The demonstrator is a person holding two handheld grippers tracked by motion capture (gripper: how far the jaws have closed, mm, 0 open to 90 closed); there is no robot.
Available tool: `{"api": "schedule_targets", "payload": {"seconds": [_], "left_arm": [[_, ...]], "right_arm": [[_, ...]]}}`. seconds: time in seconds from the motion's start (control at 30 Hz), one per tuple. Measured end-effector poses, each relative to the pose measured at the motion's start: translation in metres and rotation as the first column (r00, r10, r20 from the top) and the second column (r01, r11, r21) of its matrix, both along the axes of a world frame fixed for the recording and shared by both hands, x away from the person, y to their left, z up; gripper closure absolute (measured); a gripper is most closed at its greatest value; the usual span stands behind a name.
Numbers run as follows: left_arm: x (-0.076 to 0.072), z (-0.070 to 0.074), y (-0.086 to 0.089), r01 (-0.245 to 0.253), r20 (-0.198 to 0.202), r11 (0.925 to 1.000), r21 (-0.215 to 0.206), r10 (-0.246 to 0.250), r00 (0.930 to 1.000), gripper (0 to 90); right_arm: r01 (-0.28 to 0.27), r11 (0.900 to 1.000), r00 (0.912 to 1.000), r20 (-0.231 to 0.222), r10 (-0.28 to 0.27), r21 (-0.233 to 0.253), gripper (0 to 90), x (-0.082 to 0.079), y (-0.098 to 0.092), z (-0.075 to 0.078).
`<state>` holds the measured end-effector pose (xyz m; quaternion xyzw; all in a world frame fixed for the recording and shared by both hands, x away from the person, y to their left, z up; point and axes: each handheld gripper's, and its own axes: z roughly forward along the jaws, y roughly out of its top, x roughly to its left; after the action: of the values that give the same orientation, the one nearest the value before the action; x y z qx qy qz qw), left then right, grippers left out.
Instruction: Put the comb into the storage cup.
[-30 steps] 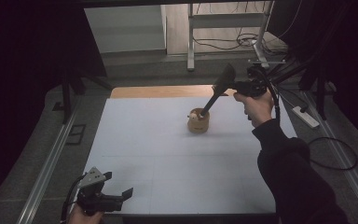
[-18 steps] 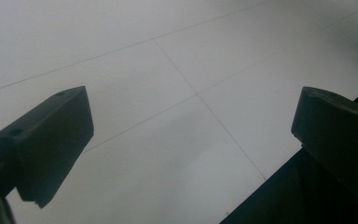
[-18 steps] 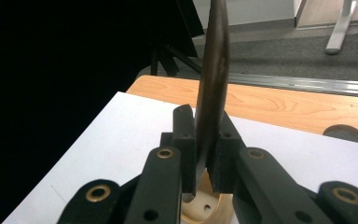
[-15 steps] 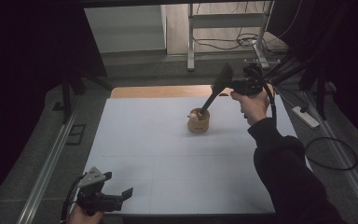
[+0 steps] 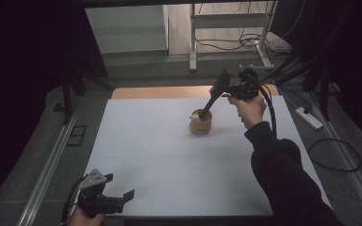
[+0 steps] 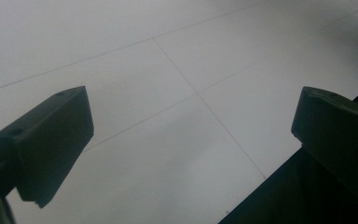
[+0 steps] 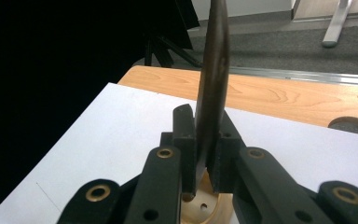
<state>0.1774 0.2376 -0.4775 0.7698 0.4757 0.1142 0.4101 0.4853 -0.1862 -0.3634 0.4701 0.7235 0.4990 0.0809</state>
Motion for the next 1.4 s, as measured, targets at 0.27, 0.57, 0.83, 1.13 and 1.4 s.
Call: {"api": "schedule_targets", "payload": {"seconds": [0.27,0.57,0.83,1.13,1.4], "left_arm": [[0.000,0.000,0.000,0.000,0.000,1.0000,-0.001,0.000,1.0000,0.0],[0.000,0.000,0.000,0.001,0.000,1.0000,0.000,-0.001,1.0000,0.0],[0.000,0.000,0.000,0.002,0.000,1.0000,-0.001,-0.002,1.0000,0.0],[0.000,0.000,0.000,0.004,0.000,1.0000,0.002,-0.004,1.0000,0.0],[0.000,0.000,0.000,0.006,0.000,1.0000,0.004,-0.006,1.0000,0.0]], "right_arm": [[-0.002,1.000,0.9998,-0.020,0.002,0.003,83.2,0.001,0.004,-0.014],[0.001,1.000,0.9992,-0.041,0.000,0.012,83.2,0.003,0.005,-0.027],[-0.005,1.000,0.9984,-0.056,0.007,0.022,83.2,0.004,0.006,-0.038],[-0.009,0.998,0.9965,-0.082,0.013,0.056,83.2,0.005,0.007,-0.047],[0.000,0.996,0.9937,-0.112,0.010,0.086,83.1,0.007,0.004,-0.056]]}}
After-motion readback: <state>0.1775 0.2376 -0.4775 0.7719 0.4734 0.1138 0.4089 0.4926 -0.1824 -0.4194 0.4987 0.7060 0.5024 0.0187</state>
